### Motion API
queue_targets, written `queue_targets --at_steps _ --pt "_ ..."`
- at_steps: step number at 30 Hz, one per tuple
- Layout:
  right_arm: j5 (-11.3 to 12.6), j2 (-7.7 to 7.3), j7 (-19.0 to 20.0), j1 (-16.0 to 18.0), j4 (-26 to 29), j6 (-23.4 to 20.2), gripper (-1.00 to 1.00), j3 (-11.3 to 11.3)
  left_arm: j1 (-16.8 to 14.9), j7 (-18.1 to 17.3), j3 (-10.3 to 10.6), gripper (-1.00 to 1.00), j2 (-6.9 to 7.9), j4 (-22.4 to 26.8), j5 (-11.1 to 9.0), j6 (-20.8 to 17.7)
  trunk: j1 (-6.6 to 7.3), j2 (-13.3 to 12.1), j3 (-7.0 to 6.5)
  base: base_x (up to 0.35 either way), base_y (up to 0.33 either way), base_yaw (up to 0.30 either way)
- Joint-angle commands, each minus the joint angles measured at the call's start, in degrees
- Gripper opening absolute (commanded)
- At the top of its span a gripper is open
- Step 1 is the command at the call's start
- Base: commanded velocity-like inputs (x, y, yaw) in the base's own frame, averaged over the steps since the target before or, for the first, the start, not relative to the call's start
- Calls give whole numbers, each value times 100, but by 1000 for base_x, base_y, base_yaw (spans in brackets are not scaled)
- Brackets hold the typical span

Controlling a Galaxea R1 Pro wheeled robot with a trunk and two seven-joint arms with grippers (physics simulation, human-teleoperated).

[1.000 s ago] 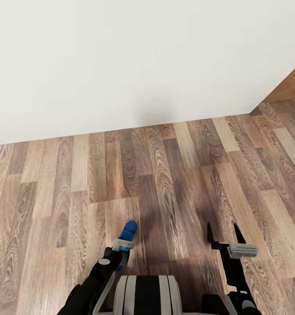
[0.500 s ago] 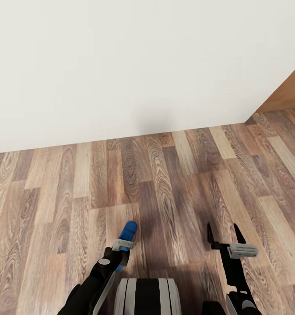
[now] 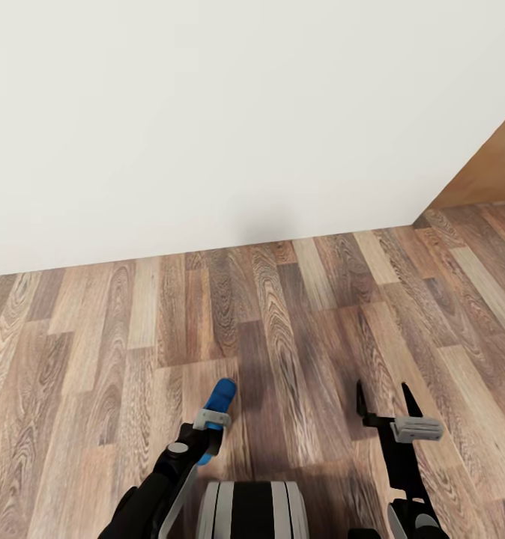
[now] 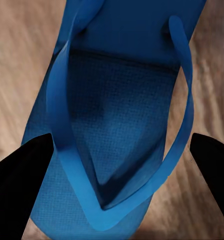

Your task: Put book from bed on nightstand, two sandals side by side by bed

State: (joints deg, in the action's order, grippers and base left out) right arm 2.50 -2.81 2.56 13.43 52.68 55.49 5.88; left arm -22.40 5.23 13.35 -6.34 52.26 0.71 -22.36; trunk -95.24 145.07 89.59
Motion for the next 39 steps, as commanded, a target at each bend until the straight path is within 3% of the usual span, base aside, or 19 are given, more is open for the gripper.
queue_targets --at_steps 1,8,13,14,15,17,22,30,36,39 --pt "27 0 25 2 -2 15 100 8 -1 -47 11 -100 8 9 -20 -31 3 0 -20 0 0 0" --pt "39 -33 17 2 -198 14 100 30 -1 -887 -46 -100 62 56 -144 -31 6 -2 -42 0 0 0" --pt "40 -59 17 2 -996 14 100 69 -1 -1219 -163 -100 204 129 -217 -31 6 -2 -42 0 0 0" --pt "42 -114 17 2 -1196 14 100 75 -1 -1331 -257 -100 229 181 -282 -31 6 -2 -42 0 0 0" --pt "47 -283 16 2 -1345 14 100 70 -1 -1500 -455 -100 276 227 -358 -31 8 -3 -64 0 0 0" --pt "48 -350 16 -4 -1388 14 100 70 -1 -1567 -600 -100 328 240 -382 -31 14 -6 -108 0 0 0" --pt "49 -388 16 -19 -1413 14 100 70 -1 -1635 -841 -100 456 248 -401 -31 26 -12 -219 0 0 0" --pt "54 -396 16 -24 -1424 14 100 71 -1 -2275 -1532 -100 582 255 -396 -29 47 -23 -396 0 0 0" --pt "57 -396 16 -39 -1427 14 100 71 -1 -2474 -1586 -100 632 256 -403 -31 62 -31 -529 0 0 0" --pt "92 -402 16 -47 -1427 20 100 77 -1 -2905 -1598 -100 652 253 -401 -36 70 -35 -596 0 0 0"
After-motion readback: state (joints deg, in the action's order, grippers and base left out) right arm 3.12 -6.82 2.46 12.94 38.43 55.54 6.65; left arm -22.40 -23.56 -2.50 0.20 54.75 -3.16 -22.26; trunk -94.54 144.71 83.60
